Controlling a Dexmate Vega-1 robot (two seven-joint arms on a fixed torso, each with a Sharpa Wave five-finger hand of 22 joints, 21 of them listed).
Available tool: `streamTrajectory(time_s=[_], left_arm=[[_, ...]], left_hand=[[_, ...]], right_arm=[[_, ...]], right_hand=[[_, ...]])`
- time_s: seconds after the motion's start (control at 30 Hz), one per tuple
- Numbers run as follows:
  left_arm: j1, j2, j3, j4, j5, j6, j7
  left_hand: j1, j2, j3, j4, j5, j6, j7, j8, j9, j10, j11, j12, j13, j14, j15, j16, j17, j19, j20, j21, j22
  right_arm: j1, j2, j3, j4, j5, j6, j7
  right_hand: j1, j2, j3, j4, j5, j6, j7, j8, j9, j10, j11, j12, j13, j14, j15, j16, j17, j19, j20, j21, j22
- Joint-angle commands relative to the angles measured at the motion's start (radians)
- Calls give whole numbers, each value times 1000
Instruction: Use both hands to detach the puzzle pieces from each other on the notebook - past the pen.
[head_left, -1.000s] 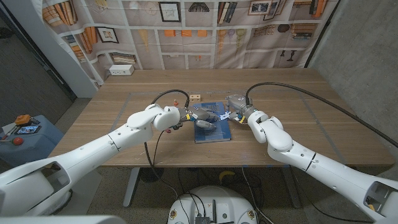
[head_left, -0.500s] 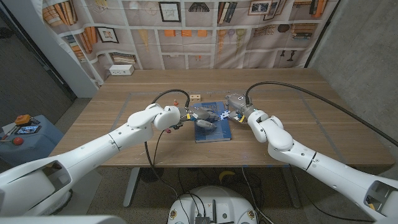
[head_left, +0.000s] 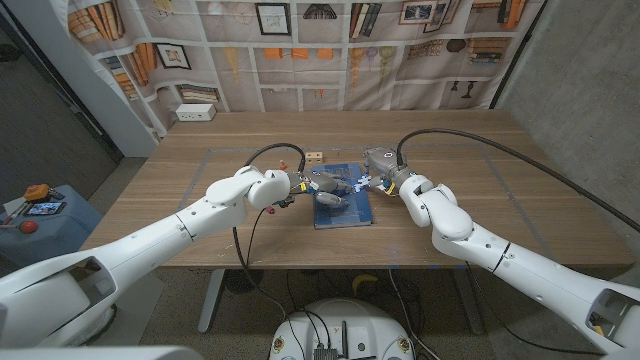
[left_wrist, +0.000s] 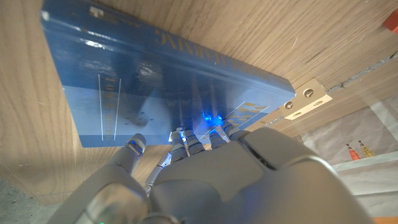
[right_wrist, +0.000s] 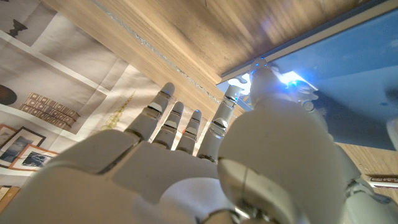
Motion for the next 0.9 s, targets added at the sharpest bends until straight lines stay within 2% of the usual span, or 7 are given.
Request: streamTrajectory(time_s=[0.03, 0.47, 0.63, 0.9], left_arm=[[-10, 1, 1, 4, 8, -7, -10], [-7, 10, -8, 0, 4, -18, 2], [-28, 14, -4, 15, 16, -48, -2], [-25, 17, -13, 10, 22, -41, 0]], left_hand=[[9, 72, 2, -7, -2, 63, 47, 12, 5, 87, 12, 12, 6, 4, -93, 0, 0, -115, -72, -2, 2], [9, 73, 4, -8, -2, 63, 47, 12, 6, 86, 11, 10, 6, 6, -93, 0, 1, -114, -72, -2, 2], [9, 74, 4, -8, -2, 64, 43, 11, 6, 83, 10, 9, 6, 7, -93, 0, 1, -113, -71, -2, 2], [8, 75, 5, -7, -2, 65, 42, 11, 6, 83, 12, 9, 6, 8, -94, 1, 1, -113, -71, -1, 2]], right_arm=[[3, -8, 20, -21, 7, -9, -1], [8, -30, 63, -44, 73, -5, 20], [14, -46, 81, -48, 104, 5, 22], [21, -62, 84, -44, 104, -9, 31]], right_hand=[[11, 6, -3, -1, -1, 34, -25, 7, 13, 7, 1, 4, 3, 6, -26, 8, 4, 8, 5, 4, 6], [8, 6, -8, 2, -2, 22, -24, 2, 14, 3, 1, 0, 3, 1, -20, 6, 6, 4, 11, 2, 6], [7, 5, -9, 3, -2, 17, -23, 1, 14, 3, 4, -1, 3, 1, -19, 6, 6, 4, 12, 1, 6], [3, 6, -11, 5, -2, 9, -23, -3, 13, 1, 6, -3, 3, 0, -19, 6, 7, 4, 13, 1, 6]])
